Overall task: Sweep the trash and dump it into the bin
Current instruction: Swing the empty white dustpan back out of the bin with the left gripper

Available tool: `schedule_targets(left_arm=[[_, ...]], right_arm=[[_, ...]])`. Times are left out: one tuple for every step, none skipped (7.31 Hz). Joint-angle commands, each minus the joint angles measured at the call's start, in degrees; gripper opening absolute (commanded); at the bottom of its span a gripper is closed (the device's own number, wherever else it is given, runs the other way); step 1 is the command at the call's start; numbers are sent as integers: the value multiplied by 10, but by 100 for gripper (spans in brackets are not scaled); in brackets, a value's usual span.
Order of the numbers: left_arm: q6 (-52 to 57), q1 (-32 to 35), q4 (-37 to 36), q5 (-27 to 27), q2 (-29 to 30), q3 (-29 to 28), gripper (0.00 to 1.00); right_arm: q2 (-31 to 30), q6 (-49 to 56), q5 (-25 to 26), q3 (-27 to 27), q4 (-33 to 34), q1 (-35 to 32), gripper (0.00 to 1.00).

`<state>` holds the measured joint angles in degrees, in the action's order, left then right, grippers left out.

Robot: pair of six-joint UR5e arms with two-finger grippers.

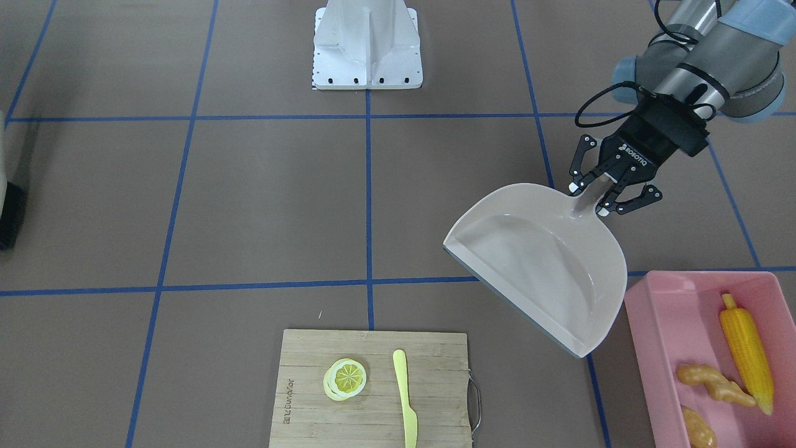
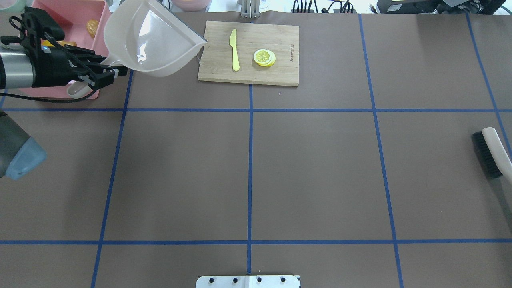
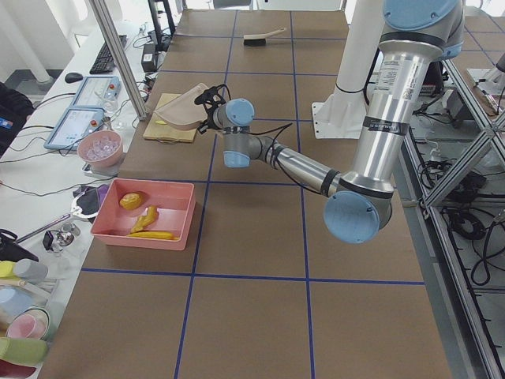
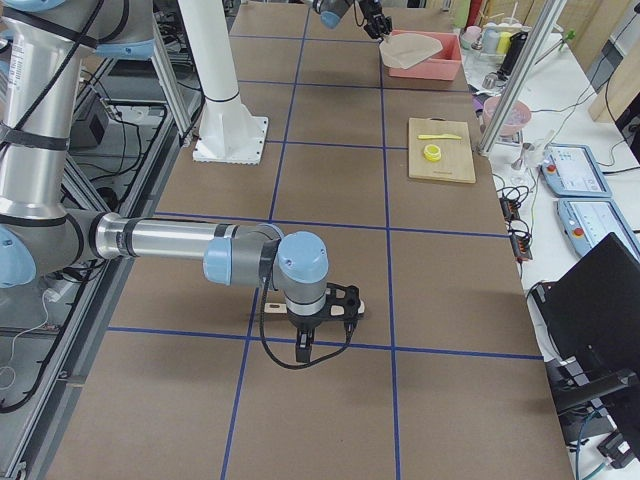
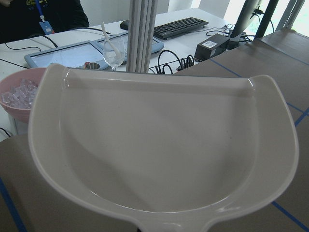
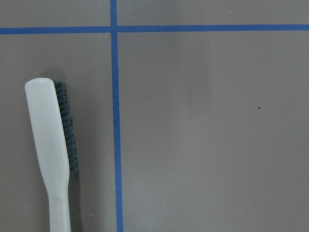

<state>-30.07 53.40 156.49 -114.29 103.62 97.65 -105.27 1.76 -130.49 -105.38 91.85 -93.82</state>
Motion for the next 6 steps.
schedule_targets(left_arm=[[107, -61, -2, 1, 7, -6, 0], [146, -91, -11, 1, 5, -7, 0], [155, -112, -11, 0, 3, -7, 0], [156, -140, -11, -1, -2, -7, 0], [157, -172, -7, 2, -2, -11, 0], [170, -183, -13, -1, -1, -12, 0]], right_arm=[[3, 0, 0, -1, 0, 0, 100], [2, -1, -1, 0, 0, 0, 100], [2, -2, -2, 0, 0, 0, 100], [2, -2, -2, -1, 0, 0, 100], [2, -1, -2, 0, 0, 0, 100], [2, -1, -3, -1, 0, 0, 100]])
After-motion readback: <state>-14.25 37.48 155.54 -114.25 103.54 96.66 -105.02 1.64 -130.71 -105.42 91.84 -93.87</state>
